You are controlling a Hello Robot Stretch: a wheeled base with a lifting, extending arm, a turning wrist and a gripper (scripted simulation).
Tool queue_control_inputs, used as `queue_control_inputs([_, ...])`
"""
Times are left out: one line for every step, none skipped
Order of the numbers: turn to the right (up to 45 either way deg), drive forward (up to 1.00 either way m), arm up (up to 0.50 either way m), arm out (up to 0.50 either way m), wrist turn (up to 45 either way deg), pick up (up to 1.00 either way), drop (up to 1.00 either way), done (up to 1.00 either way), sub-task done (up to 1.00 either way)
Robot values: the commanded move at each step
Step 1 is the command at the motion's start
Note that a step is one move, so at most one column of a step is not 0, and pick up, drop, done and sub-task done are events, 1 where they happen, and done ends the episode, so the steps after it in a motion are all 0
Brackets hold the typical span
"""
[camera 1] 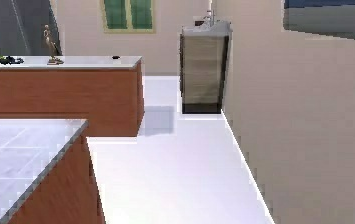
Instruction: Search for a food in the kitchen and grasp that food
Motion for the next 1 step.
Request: queue_control_inputs([0.0,1.00,0.00,0.00,0.0,0.00,0.00,0.00,0.00])
